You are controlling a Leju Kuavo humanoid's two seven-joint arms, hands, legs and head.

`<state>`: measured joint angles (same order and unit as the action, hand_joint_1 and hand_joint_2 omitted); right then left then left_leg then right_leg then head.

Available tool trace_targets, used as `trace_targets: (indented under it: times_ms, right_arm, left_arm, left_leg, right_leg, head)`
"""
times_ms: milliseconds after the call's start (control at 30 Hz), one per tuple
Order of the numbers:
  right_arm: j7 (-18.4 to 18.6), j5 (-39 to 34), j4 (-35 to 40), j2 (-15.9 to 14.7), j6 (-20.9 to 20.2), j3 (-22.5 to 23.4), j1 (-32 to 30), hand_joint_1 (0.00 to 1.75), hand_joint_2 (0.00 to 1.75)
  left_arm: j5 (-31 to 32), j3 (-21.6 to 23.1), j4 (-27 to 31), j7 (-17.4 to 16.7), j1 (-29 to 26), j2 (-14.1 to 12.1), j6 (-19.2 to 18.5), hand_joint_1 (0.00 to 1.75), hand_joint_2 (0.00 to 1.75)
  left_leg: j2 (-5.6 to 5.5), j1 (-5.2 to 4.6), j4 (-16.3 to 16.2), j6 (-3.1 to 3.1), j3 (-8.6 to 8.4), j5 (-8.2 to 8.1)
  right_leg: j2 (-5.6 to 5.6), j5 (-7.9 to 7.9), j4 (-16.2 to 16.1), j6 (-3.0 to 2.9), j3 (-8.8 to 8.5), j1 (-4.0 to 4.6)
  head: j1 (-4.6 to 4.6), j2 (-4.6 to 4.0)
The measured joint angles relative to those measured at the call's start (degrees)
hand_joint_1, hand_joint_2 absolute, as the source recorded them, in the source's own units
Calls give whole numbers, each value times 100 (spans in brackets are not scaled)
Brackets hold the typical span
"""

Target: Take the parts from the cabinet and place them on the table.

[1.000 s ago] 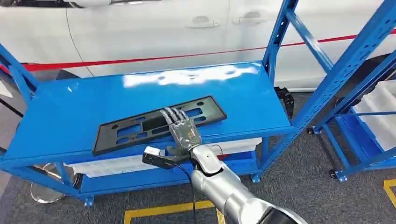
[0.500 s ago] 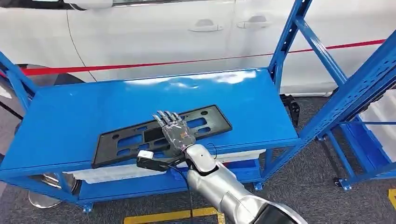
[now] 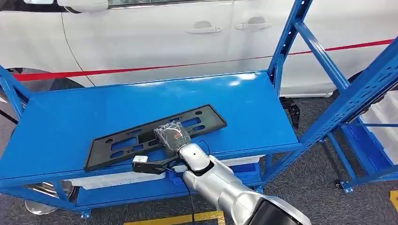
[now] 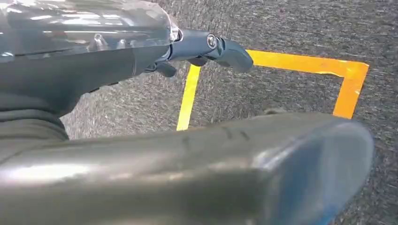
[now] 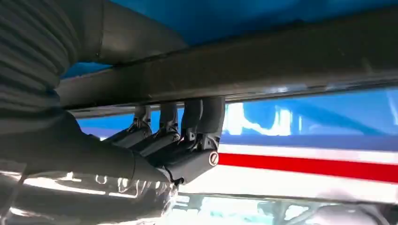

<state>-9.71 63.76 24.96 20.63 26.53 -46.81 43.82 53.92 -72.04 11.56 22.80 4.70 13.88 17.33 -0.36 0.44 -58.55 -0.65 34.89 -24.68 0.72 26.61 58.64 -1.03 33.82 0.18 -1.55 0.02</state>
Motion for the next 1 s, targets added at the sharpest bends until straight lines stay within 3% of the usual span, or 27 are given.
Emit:
trace_targets:
  times_ms: [67, 100, 133, 200, 233, 267, 300, 333, 400, 433, 533, 600, 667, 733, 767, 800, 833, 900, 967, 1000]
  right_arm:
    - [18, 0, -7, 11, -7, -73, 28, 168, 175]
    - [33, -2, -11, 13, -11, -96, 43, 168, 175]
    - [33, -9, -17, 13, -13, -125, 70, 173, 175]
    - [11, -98, -46, 9, 0, -156, 83, 175, 175]
    - [-35, -186, -64, 0, 15, -160, 83, 175, 175]
    - [-123, -333, -72, -7, 39, -160, 82, 175, 175]
    - [-248, -571, -70, -9, 61, -160, 84, 175, 175]
    - [-357, -827, -57, -7, 81, -158, 90, 175, 175]
    - [-731, -1613, 81, -13, 74, -92, 130, 175, 175]
    - [-993, -2173, 221, -18, 30, -29, 170, 175, 175]
    - [-1655, -4103, 1022, -26, -309, 357, 212, 175, 175]
    - [-1537, -5116, 1887, -80, -770, 689, 92, 175, 175]
    - [-1394, -5715, 2690, -215, -1058, 905, -100, 175, 175]
    - [-1326, -6145, 3508, -374, -1183, 1108, -324, 175, 175]
    - [-1305, -6302, 3942, -486, -1246, 1220, -441, 175, 175]
    - [-1300, -6395, 4328, -576, -1283, 1330, -539, 175, 175]
    - [-1296, -6461, 4606, -638, -1325, 1421, -612, 175, 175]
    - [-1296, -6562, 5264, -772, -1373, 1624, -792, 175, 175]
    - [-1331, -6601, 5939, -933, -1421, 1844, -1000, 175, 175]
    - [-1342, -6603, 6178, -986, -1423, 1926, -1090, 175, 175]
  left_arm:
    - [2, 0, -4, 0, -11, 24, 11, 0, 0]
    - [0, -2, -7, -2, -13, 33, 13, 0, 0]
    - [2, -2, -7, 0, -8, 37, 15, 0, 0]
    - [0, -2, -7, 11, -1, 44, 17, 0, 0]
    - [-2, -2, -7, 13, -4, 44, 26, 0, 0]
    - [-13, -4, -7, 15, -9, 44, 35, 0, 0]
    - [-42, -4, -7, 13, -10, 46, 50, 0, 0]
    - [-55, -9, -7, 13, -10, 46, 70, 0, 0]
    - [-88, -20, -7, -4, -11, 59, 149, 0, 0]
    - [-107, -35, -9, -33, -13, 72, 203, 0, 0]
    - [-175, -92, -13, -155, -3, 92, 385, 0, 0]
    - [-184, -144, -15, -221, -2, 96, 459, 0, 0]
    - [-197, -166, -15, -234, -2, 96, 474, 0, 0]
    - [-197, -190, -15, -271, -8, 92, 474, 0, 0]
    - [-197, -197, -15, -284, -19, 92, 470, 0, 0]
    - [-197, -199, -15, -289, -28, 90, 450, 0, 0]
    - [-199, -205, -15, -291, -38, 83, 435, 0, 0]
    - [-194, -225, -15, -278, -36, 74, 389, 0, 0]
    - [-179, -232, -15, -230, -33, 72, 330, 0, 0]
    - [-175, -232, -15, -203, -36, 70, 297, 0, 0]
  left_leg:
    - [-1, 39, 48, 72, -25, 15]
    - [10, 57, 92, 102, -72, 33]
    - [13, 55, 101, 142, -80, 31]
    - [14, 46, 99, 174, -78, 21]
    - [13, 42, 96, 182, -78, 15]
    - [11, 42, 89, 186, -79, 11]
    - [8, 41, 83, 184, -88, 1]
    - [1, 42, 71, 174, -101, -12]
    - [-1, 41, 40, 138, -146, -59]
    - [9, 29, 23, 106, -141, -85]
    - [46, 32, 45, 3, -185, -106]
    - [48, 36, 7, -54, -204, -160]
    - [46, 35, -526, -102, 37, -531]
    - [47, 46, -1473, -140, 479, -954]
    - [48, 47, -1746, -147, 609, -995]
    - [49, 52, -1701, -148, 591, -896]
    - [49, 56, -1424, -143, 467, -692]
    - [47, 62, -369, -112, -39, -119]
    - [34, 24, 57, -55, -220, -155]
    - [23, 17, 7, -13, -189, -152]
  right_leg:
    - [0, 9, -15, 58, -26, 19]
    - [-10, 87, 70, 99, -20, 0]
    - [-25, 237, 304, 123, 101, 3]
    - [-31, 648, 1201, 149, 563, -15]
    - [-32, 771, 1576, 159, 777, -19]
    - [-33, 761, 1756, 161, 900, -27]
    - [-35, 614, 1661, 160, 887, -37]
    - [-40, 361, 1316, 148, 743, -40]
    - [-40, -167, 274, 89, 225, -36]
    - [-37, -90, 78, 51, 111, -15]
    - [2, -96, 33, -3, 99, 34]
    - [-26, -137, -61, -67, 28, -43]
    - [-55, -137, -75, -100, 29, -54]
    - [-93, -132, -67, -106, 45, -45]
    - [-103, -128, -62, -105, 47, -44]
    - [-106, -123, -58, -99, 45, -45]
    - [-104, -116, -48, -93, 43, -46]
    - [-81, -86, -25, -51, 15, -52]
    - [-79, -69, 17, 4, 62, -11]
    - [-78, -93, -5, 43, 72, -20]
  head:
    - [0, 0]
    - [2, 0]
    - [2, 0]
    - [2, 0]
    - [2, 0]
    - [2, 0]
    - [2, 0]
    - [2, 0]
    - [2, 0]
    - [0, 0]
    - [4, 0]
    - [0, 0]
    - [-2, 0]
    - [-2, 0]
    - [-2, 0]
    - [-2, 0]
    - [-2, 0]
    - [-2, 0]
    - [0, 0]
    - [0, 0]
